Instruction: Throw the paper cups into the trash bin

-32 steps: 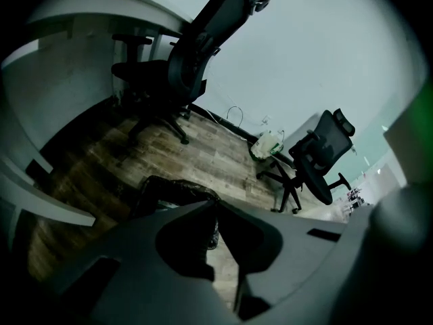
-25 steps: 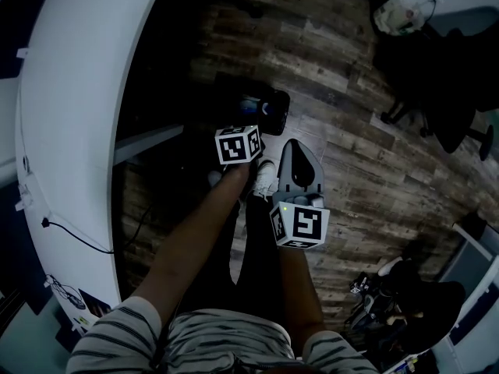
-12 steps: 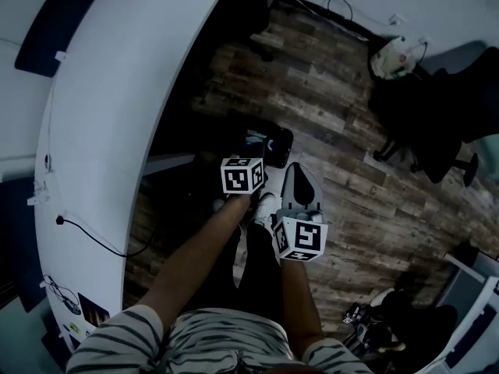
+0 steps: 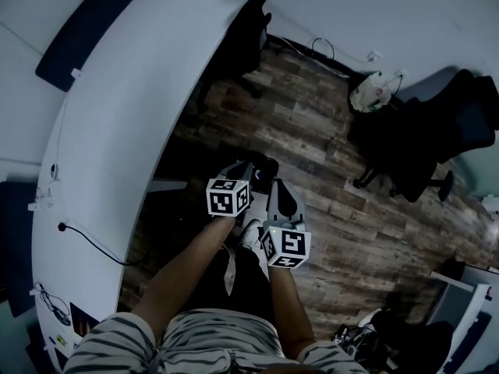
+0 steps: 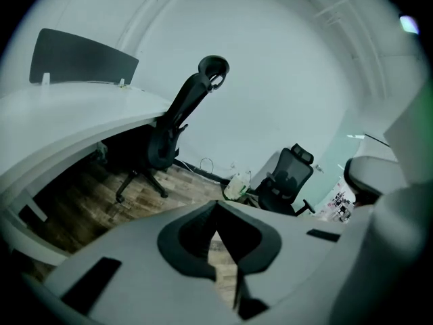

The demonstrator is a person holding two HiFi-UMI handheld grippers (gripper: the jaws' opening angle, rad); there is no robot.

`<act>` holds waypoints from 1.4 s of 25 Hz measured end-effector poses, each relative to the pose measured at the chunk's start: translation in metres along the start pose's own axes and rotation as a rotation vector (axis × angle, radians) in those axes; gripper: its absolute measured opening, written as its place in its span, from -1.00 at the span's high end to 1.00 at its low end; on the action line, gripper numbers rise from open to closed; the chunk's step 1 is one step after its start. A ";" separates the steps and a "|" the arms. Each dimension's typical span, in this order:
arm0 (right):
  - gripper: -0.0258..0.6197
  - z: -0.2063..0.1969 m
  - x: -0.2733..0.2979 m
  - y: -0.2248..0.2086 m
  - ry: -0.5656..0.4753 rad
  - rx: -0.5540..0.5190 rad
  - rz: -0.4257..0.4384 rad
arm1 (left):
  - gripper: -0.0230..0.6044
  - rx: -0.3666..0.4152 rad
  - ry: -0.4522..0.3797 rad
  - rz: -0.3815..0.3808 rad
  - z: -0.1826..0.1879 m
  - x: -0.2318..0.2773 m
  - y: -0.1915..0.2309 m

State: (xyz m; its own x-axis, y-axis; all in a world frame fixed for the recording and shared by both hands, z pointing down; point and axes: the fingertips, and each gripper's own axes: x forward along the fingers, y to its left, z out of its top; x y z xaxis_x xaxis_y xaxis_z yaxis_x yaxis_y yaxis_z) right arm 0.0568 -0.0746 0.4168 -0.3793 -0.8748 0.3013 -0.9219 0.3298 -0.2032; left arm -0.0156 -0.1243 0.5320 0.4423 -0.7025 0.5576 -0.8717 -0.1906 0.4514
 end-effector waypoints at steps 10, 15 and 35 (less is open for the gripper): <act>0.89 0.050 -0.021 0.029 -0.054 -0.035 0.054 | 0.85 0.033 -0.130 0.002 0.055 -0.076 -0.020; 0.89 0.074 -0.035 0.042 -0.079 -0.041 0.087 | 0.85 0.059 -0.176 0.016 0.069 -0.110 -0.031; 0.89 0.139 -0.089 0.091 -0.144 -0.140 0.175 | 0.85 0.281 -0.385 -0.052 0.134 -0.233 -0.101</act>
State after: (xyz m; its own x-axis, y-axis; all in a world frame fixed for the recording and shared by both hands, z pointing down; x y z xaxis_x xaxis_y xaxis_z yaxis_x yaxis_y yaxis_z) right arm 0.0178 -0.0164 0.2421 -0.5281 -0.8382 0.1357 -0.8489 0.5177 -0.1064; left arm -0.0585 -0.0334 0.2635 0.4231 -0.8797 0.2171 -0.8972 -0.3732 0.2363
